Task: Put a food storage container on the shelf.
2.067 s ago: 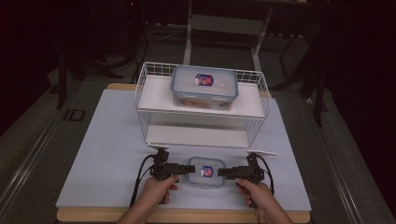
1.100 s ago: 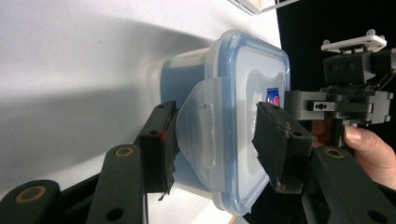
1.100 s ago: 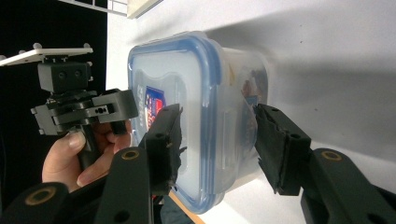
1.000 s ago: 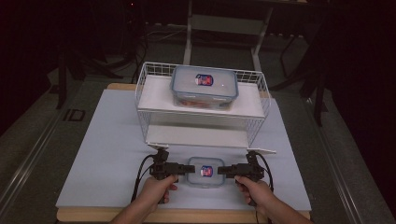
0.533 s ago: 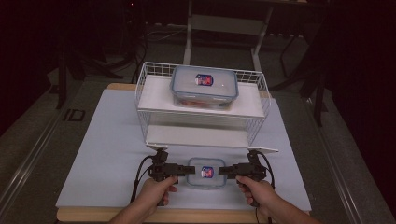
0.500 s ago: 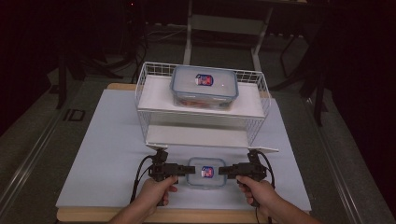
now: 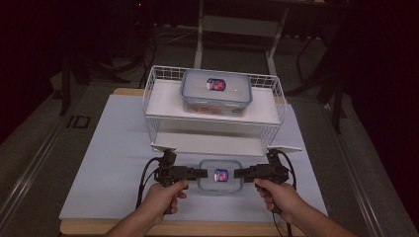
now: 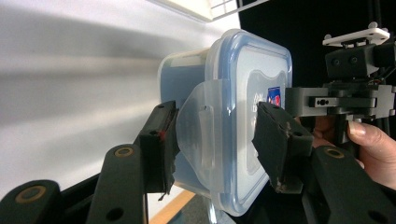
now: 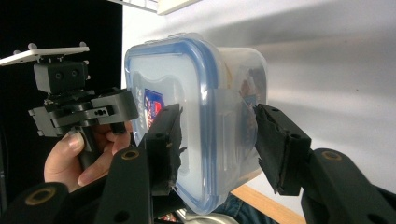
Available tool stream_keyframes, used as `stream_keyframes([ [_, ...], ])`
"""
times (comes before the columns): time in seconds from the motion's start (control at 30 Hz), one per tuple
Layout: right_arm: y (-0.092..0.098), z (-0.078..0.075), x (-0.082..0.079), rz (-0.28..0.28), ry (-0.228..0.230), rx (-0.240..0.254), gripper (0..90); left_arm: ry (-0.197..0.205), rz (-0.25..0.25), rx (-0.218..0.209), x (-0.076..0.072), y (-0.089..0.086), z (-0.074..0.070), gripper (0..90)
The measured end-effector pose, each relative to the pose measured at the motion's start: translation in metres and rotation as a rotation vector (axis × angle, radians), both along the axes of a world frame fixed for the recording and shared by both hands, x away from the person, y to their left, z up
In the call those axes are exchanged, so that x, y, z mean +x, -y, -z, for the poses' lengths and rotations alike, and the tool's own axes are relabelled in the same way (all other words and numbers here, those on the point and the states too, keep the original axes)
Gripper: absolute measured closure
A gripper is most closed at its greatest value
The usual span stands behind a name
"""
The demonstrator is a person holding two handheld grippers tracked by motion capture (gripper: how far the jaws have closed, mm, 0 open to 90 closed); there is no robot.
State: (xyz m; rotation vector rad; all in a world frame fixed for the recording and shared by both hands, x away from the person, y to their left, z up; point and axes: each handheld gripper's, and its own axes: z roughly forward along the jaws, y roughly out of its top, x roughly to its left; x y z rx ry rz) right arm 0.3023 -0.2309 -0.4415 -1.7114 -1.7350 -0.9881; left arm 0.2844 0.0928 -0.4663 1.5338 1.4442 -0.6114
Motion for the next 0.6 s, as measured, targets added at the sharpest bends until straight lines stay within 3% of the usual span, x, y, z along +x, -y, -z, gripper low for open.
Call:
stream_keyframes([
  [0.1, -0.001, -0.009, 0.0, -0.004, 0.005, -0.004, 51.9, 0.0, 0.001, 0.002, 0.0, -0.001, -0.008, 50.7],
  [0.6, -0.006, -0.036, 0.007, -0.026, -0.054, -0.003, 51.9, -0.062, -0.003, 0.002, 0.0, -0.006, -0.036, 50.7],
])
